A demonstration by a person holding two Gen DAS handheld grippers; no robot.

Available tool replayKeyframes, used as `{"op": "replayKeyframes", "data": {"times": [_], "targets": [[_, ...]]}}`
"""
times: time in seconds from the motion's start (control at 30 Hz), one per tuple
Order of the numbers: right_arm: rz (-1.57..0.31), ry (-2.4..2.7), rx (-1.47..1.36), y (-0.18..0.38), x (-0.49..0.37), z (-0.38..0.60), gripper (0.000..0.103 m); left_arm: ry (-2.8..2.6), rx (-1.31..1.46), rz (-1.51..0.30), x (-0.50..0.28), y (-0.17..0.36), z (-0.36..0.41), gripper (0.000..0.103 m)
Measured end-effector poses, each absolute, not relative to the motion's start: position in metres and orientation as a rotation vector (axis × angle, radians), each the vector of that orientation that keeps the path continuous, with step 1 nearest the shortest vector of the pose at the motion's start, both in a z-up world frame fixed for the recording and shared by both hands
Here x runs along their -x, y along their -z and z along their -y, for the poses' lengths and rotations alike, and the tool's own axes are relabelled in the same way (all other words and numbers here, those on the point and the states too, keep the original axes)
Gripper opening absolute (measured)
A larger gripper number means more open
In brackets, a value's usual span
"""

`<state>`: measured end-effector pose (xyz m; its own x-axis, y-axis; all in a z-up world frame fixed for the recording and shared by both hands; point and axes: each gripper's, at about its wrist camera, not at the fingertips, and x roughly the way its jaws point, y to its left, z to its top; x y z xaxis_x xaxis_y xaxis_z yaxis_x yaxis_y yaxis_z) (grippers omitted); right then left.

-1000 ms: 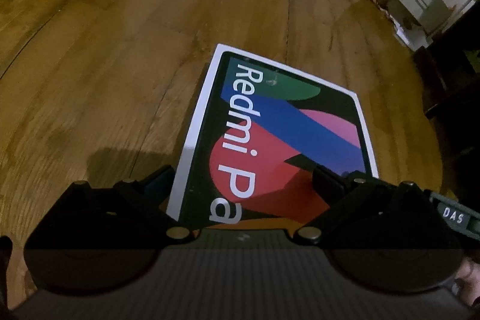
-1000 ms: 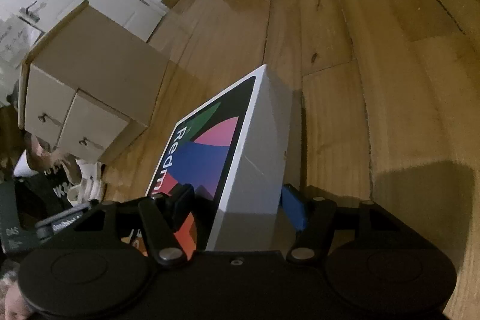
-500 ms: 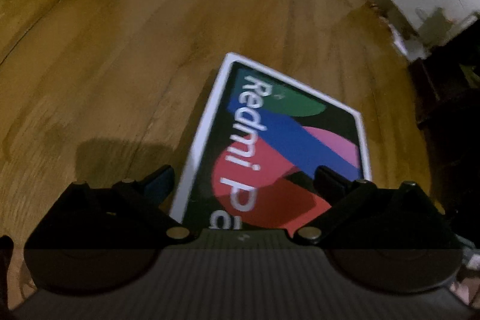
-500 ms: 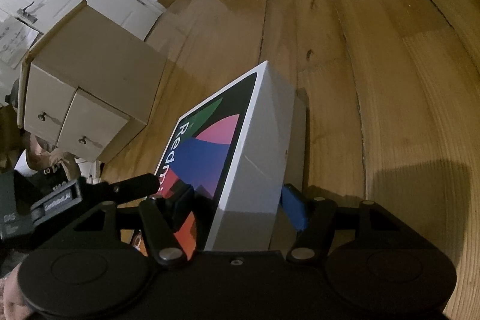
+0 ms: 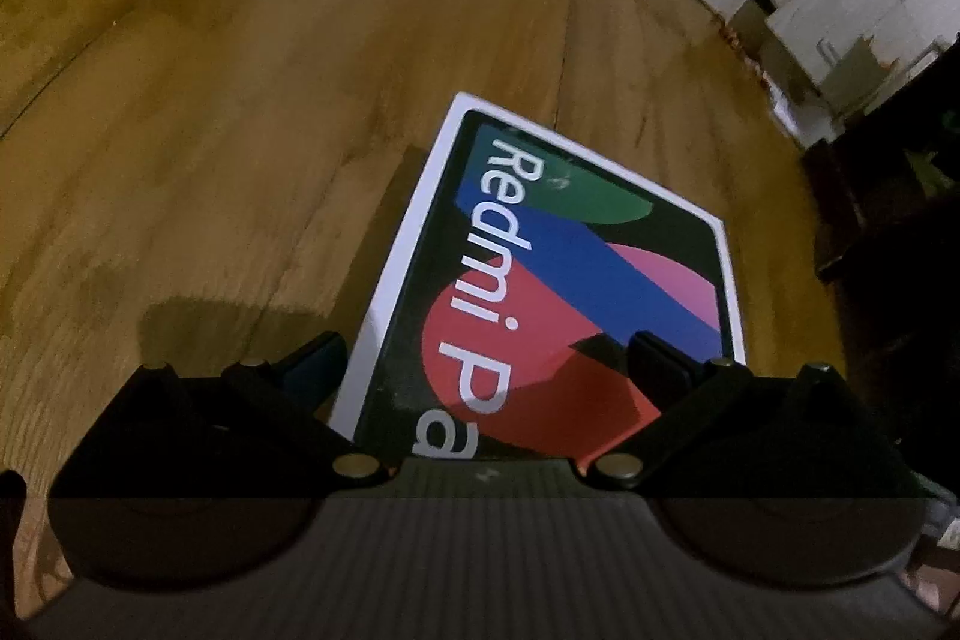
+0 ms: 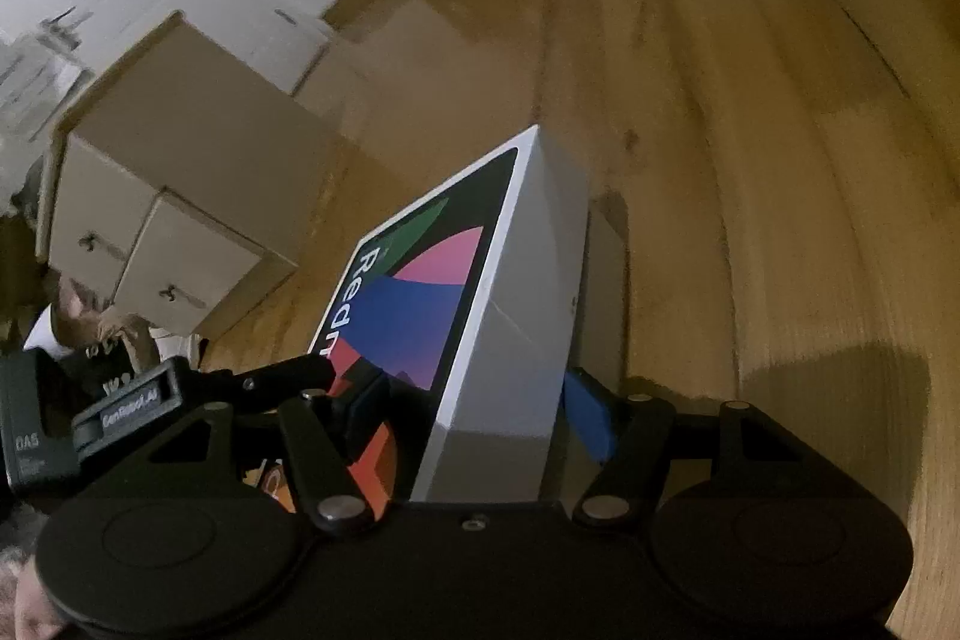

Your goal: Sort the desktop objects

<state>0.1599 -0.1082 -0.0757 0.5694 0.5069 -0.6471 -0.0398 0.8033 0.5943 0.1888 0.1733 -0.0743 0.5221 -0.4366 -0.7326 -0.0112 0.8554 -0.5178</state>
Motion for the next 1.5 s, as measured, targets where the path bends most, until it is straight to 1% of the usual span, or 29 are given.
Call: {"op": "replayKeyframes", "data": {"times": [0.17, 0.4, 0.6, 1.37, 1.43, 1.5], "targets": [[-0.941, -0.373, -0.532, 0.068, -0.156, 0.106, 0.071, 0.261, 0.51, -0.991, -0.18, 0.066, -0.175, 0.1], [-0.973, -0.339, -0.59, 0.082, -0.149, 0.117, 0.071, 0.269, 0.482, -0.997, -0.183, 0.068, -0.165, 0.1], [-0.963, -0.338, -0.598, 0.085, -0.148, 0.116, 0.071, 0.25, 0.428, -0.993, -0.18, 0.065, -0.16, 0.1], [-0.982, -0.283, -0.57, 0.094, -0.149, 0.109, 0.071, 0.217, 0.414, -1.005, -0.177, 0.065, -0.155, 0.101], [-0.983, -0.278, -0.559, 0.092, -0.15, 0.108, 0.071, 0.175, 0.363, -1.017, -0.177, 0.064, -0.149, 0.102], [-0.985, -0.273, -0.548, 0.091, -0.15, 0.107, 0.071, 0.095, 0.244, -1.038, -0.175, 0.061, -0.136, 0.102]]}}
